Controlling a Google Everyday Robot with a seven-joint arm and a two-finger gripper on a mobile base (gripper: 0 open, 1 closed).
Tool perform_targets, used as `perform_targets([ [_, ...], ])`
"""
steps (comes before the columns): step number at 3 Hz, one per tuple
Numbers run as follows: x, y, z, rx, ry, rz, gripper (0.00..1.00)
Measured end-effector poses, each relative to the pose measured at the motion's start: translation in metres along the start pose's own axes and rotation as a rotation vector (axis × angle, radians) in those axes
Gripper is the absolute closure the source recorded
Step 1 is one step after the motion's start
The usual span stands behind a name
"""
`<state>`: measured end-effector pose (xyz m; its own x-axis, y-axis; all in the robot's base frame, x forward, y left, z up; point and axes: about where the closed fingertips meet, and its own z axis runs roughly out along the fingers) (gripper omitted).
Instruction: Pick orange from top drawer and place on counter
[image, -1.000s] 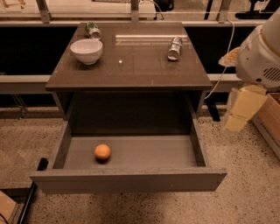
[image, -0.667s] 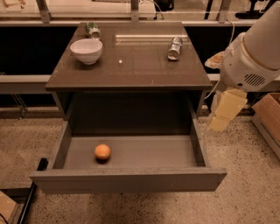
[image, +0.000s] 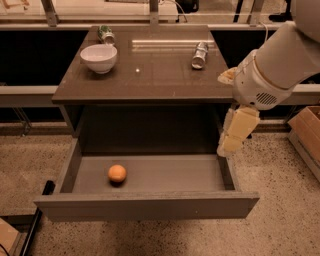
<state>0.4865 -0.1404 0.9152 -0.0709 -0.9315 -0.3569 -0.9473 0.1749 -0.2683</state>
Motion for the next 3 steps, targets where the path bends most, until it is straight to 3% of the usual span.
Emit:
perform_targets([
  [1,-0.003,0.005,0.011,-0.023,-0.014,0.009,0.00],
  [2,-0.018,0.017,0.063,-0.086,-0.129,0.028,0.00],
  [3,-0.029,0.018,0.094,-0.108,-0.204,0.027,0.00],
])
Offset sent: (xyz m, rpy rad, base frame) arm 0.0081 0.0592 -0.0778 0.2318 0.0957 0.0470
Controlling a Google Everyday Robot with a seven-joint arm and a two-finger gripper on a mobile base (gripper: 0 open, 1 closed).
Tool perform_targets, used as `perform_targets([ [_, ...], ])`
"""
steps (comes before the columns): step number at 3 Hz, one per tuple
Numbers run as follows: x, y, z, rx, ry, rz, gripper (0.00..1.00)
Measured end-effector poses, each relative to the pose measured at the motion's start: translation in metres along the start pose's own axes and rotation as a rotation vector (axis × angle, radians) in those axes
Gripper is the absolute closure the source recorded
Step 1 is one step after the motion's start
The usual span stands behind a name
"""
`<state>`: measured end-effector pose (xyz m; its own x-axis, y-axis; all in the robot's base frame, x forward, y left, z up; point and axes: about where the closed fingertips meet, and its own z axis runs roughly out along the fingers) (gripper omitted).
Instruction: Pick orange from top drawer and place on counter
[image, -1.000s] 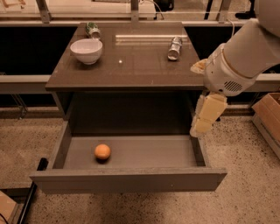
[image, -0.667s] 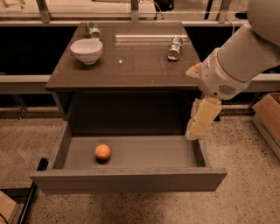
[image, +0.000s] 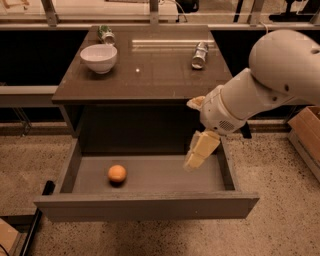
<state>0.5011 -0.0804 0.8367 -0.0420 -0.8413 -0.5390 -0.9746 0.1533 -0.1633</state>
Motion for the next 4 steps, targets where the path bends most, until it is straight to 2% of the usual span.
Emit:
perform_targets([
  [2,-0.009,-0.017,0.100,-0.053,-0.153,0.054,0.00],
  [3,-0.018,-0.022,0.152,-0.085,-0.250,0.094,0.00],
  [4,-0.018,-0.022,0.152,-0.085,-0.250,0.094,0.00],
])
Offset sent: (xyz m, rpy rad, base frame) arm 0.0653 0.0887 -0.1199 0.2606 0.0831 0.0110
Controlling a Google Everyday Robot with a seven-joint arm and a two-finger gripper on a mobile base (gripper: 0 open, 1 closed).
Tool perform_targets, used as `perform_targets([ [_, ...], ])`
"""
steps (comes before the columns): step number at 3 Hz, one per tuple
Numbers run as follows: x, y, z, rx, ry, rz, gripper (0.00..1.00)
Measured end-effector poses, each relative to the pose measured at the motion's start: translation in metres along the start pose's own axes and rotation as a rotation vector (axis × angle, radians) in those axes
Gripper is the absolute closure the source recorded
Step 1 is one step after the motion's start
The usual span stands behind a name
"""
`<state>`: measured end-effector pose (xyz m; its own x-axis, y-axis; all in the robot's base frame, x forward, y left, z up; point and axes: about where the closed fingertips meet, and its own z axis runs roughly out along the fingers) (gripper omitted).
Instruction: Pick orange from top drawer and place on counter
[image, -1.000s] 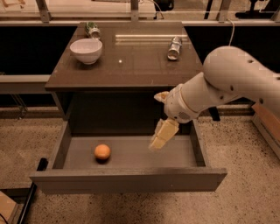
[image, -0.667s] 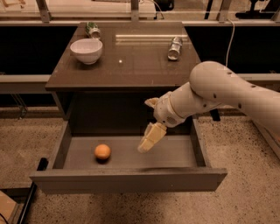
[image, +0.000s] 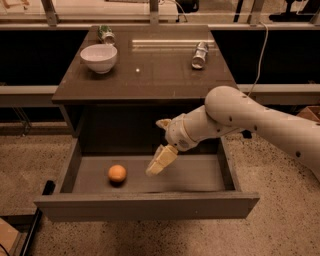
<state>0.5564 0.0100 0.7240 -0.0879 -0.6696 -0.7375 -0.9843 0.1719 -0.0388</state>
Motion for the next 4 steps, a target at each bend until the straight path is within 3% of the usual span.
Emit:
perform_targets([
  [2,-0.014,0.009,0.070,-0.055,-0.103,-0.051,0.00],
  [4,-0.018,0.018,0.145,-0.153,-0.198,-0.053,0.00],
])
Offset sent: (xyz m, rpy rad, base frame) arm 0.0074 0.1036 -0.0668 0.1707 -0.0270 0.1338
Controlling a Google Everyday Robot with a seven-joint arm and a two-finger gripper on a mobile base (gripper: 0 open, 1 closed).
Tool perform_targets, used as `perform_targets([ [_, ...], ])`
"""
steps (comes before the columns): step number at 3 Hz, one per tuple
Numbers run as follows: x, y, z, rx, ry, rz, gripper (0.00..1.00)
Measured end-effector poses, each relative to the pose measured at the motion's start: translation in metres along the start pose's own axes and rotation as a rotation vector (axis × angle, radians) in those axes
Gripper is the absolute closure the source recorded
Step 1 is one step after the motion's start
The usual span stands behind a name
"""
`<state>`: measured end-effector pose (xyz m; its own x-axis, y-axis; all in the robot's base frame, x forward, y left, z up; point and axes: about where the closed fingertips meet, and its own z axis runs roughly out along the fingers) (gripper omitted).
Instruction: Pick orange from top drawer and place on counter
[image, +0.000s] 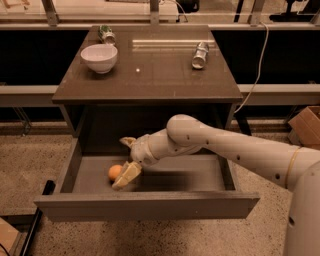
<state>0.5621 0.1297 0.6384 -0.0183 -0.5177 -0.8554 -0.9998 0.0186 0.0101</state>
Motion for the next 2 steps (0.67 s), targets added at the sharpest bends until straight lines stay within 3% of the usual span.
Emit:
perform_targets([
  [1,0.0060,0.0025,0.0201,-0.036,-0.024,0.015,0.00],
  [2,0.0102,0.0032,0.0242,-0.041,-0.035,0.025,0.17],
])
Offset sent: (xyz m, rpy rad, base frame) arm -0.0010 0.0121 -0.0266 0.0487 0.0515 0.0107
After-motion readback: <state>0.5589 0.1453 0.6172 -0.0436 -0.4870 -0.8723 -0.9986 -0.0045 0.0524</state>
